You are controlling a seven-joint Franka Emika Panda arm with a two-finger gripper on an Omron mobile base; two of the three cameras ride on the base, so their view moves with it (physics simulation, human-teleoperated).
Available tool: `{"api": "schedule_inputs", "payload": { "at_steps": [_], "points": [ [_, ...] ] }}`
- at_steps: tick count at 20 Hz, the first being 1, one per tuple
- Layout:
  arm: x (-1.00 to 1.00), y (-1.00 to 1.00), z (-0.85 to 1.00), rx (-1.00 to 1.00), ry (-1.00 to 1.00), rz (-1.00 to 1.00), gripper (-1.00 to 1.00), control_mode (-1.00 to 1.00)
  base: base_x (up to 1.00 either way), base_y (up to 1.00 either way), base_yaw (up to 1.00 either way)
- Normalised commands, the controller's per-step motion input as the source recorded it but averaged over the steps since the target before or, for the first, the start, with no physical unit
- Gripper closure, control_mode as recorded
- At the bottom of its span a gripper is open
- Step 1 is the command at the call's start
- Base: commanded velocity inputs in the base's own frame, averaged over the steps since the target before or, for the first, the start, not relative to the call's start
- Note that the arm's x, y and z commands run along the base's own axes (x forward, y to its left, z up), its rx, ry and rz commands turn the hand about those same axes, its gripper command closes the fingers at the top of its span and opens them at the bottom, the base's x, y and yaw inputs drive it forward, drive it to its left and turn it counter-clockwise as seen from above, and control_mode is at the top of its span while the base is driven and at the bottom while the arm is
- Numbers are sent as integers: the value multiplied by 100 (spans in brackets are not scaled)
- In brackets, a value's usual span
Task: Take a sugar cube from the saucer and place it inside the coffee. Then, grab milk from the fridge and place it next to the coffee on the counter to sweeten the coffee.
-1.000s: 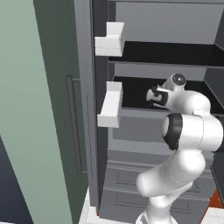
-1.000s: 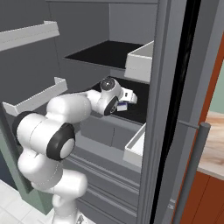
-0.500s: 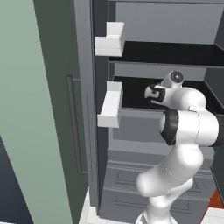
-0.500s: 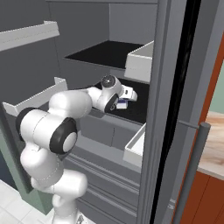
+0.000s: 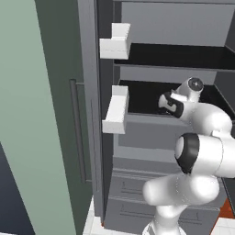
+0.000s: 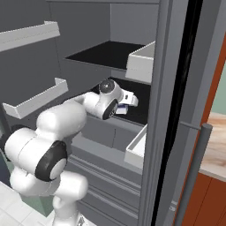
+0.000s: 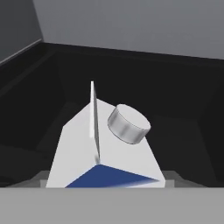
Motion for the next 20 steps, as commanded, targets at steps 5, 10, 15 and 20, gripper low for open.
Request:
{"api": "schedule_inputs", "payload": {
  "at_steps": [5, 10, 15, 20],
  "points": [
    [-100, 17, 42, 2, -1, -8, 100, -100, 0, 0, 0],
    [-99, 37, 52, 6, 0, -14, 100, -100, 0, 0, 0],
    [-98, 33, 38, 18, -3, -16, 100, -100, 0, 0, 0],
    [-88, 25, 11, 11, -15, -7, 100, -100, 0, 0, 0]
  ]
}}
